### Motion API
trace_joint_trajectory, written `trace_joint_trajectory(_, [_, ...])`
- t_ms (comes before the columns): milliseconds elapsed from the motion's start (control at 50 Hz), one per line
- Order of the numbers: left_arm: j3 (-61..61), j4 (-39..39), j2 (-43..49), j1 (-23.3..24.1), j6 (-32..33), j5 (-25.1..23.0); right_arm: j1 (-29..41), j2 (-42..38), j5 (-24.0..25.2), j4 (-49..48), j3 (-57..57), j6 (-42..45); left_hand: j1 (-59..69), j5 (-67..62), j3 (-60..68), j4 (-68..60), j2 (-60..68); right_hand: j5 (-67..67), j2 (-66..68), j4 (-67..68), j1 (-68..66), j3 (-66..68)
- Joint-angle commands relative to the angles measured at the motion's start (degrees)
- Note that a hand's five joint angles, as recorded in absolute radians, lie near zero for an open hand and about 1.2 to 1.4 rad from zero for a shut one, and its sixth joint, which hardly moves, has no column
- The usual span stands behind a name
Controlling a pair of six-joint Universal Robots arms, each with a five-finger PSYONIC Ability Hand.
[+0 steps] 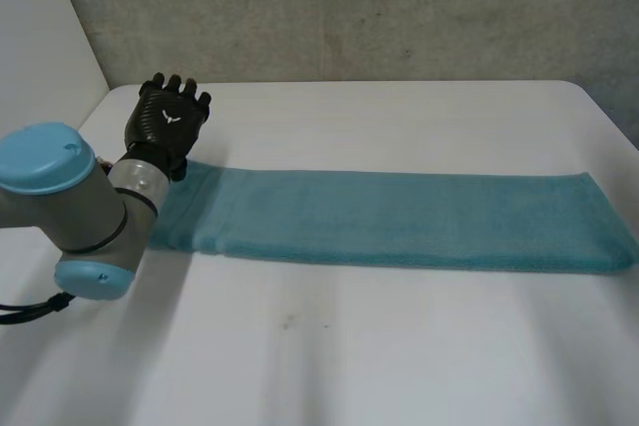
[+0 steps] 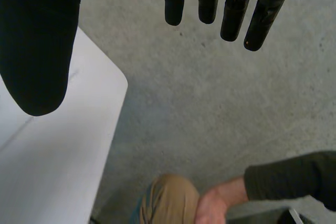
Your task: Fold the laundry
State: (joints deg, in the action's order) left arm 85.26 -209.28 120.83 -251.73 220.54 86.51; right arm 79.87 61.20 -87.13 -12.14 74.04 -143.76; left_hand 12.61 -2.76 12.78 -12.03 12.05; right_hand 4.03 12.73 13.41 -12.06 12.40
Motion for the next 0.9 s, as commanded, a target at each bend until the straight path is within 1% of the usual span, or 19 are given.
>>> trace_joint_trajectory(20, [2.3, 0.2, -1.6, -0.2, -2.2, -0.1, -1.0, -0.3, 0.0, 2.2, 0.8, -0.7, -2.4, 2.5, -2.6, 1.8, -1.8, -4.0, -2.7, -3.4, 2.1, -2.4])
trace_joint_trajectory(100, [3.2, 0.3, -2.6, -0.5, -3.3, -0.2, -0.6, 1.2, 1.1, 4.0, 3.4, -2.5, -2.4, 2.5, -2.6, 1.8, -1.8, -4.0, -2.7, -3.4, 2.1, -2.4])
trace_joint_trajectory(120, [3.3, 0.3, -2.9, -0.5, -4.0, -0.2, -0.6, 3.2, 3.1, 5.1, 5.2, -3.7, -2.6, 2.7, -2.7, 2.0, -2.0, -4.0, -2.7, -3.4, 2.1, -2.4])
trace_joint_trajectory(140, [3.3, 0.3, -2.9, -0.5, -4.0, -0.2, -0.6, 5.6, 6.3, 6.1, 7.4, -4.5, -2.6, 2.7, -2.7, 2.0, -2.0, -3.3, -2.0, -2.7, 1.3, -1.7])
trace_joint_trajectory(160, [3.6, 0.4, -3.1, -0.5, -4.9, -0.2, -0.6, 5.6, 6.4, 6.1, 7.4, -4.5, -2.6, 2.7, -2.7, 2.0, -2.0, -3.3, -2.0, -2.7, 1.3, -1.6])
trace_joint_trajectory(200, [4.0, 0.4, -3.4, -0.4, -6.1, -0.2, -0.9, 9.4, 13.4, 7.6, 12.5, -4.9, -2.6, 2.7, -2.7, 2.0, -2.0, 1.4, 2.7, 2.0, -3.4, 3.0])
trace_joint_trajectory(220, [4.6, 0.5, -3.7, -0.4, -7.6, -0.2, -0.9, 9.5, 13.4, 7.7, 12.5, -4.9, -2.6, 2.7, -2.7, 2.0, -2.0, 1.4, 2.7, 2.1, -3.4, 3.1])
trace_joint_trajectory(240, [4.6, 0.5, -3.7, -0.4, -7.6, -0.2, -0.9, 10.7, 15.6, 7.8, 15.1, -4.5, -2.6, 2.7, -2.7, 2.0, -2.0, 2.6, 3.9, 3.2, -4.6, 4.2])
trace_joint_trajectory(260, [5.1, 0.6, -4.0, -0.3, -9.3, -0.3, -0.9, 10.7, 15.7, 7.8, 15.1, -4.5, -2.6, 2.7, -2.7, 2.0, -2.0, 2.6, 3.9, 3.2, -4.6, 4.2])
trace_joint_trajectory(280, [5.6, 1.0, -4.6, -0.3, -11.3, -0.3, -0.9, 11.6, 17.4, 7.7, 17.4, -4.4, -2.6, 2.7, -2.7, 2.0, -2.0, 5.9, 7.2, 6.6, -7.9, 7.6])
trace_joint_trajectory(300, [5.6, 1.0, -4.6, -0.3, -11.3, -0.3, -1.0, 12.2, 18.2, 7.7, 19.7, -4.3, -2.6, 2.7, -2.7, 2.0, -2.0, 12.1, 13.4, 12.8, -14.1, 13.8])
trace_joint_trajectory(380, [6.9, 1.9, -6.4, -0.4, -16.9, -0.4, -1.1, 12.5, 19.0, 7.2, 24.0, -3.8, -2.6, 2.7, -2.7, 2.0, -2.0, 14.1, 15.4, 14.7, -16.0, 15.7])
trace_joint_trajectory(420, [7.3, 2.1, -6.7, -0.4, -18.4, -0.4, -1.2, 12.5, 20.6, 6.3, 27.5, -1.5, -2.6, 2.7, -2.7, 2.0, -2.0, 16.7, 18.0, 17.4, -18.7, 18.4])
trace_joint_trajectory(480, [7.7, 2.7, -7.5, -0.3, -20.2, -0.4, -1.4, 12.3, 21.6, 5.4, 28.8, 0.4, -2.6, 2.7, -2.7, 2.0, -2.0, 16.7, 18.0, 17.4, -18.7, 18.4])
trace_joint_trajectory(520, [8.0, 2.9, -7.9, -0.3, -20.7, -0.4, -3.0, 11.9, 23.1, 3.4, 30.7, 3.6, -2.6, 2.7, -2.7, 2.0, -2.0, 16.9, 18.2, 17.5, -18.9, 18.5])
trace_joint_trajectory(560, [8.3, 3.0, -8.2, -0.3, -20.9, -0.4, -4.4, 11.8, 23.5, 2.4, 31.3, 4.3, -2.6, 2.7, -2.7, 2.0, -2.0, 16.9, 18.2, 17.5, -18.9, 18.5])
trace_joint_trajectory(700, [10.2, 3.0, -10.1, 0.1, -21.0, -0.6, -5.8, 8.0, 23.8, -0.5, 31.7, 5.1, -2.6, 2.7, -2.7, 2.0, -2.0, 18.3, 19.6, 18.9, -20.2, 19.9])
trace_joint_trajectory(860, [10.5, 3.0, -10.1, 0.1, -21.1, -0.6, -7.6, 4.9, 23.6, -2.8, 31.3, 5.2, -2.6, 2.7, -2.7, 2.0, -2.0, 24.0, 25.3, 24.6, -25.9, 25.6])
trace_joint_trajectory(900, [10.5, 3.0, -10.1, 0.1, -21.1, -0.6, -7.9, 4.3, 23.5, -3.9, 30.9, 5.2, -2.6, 2.7, -2.7, 2.0, -2.0, 27.7, 29.0, 28.3, -29.6, 29.3])
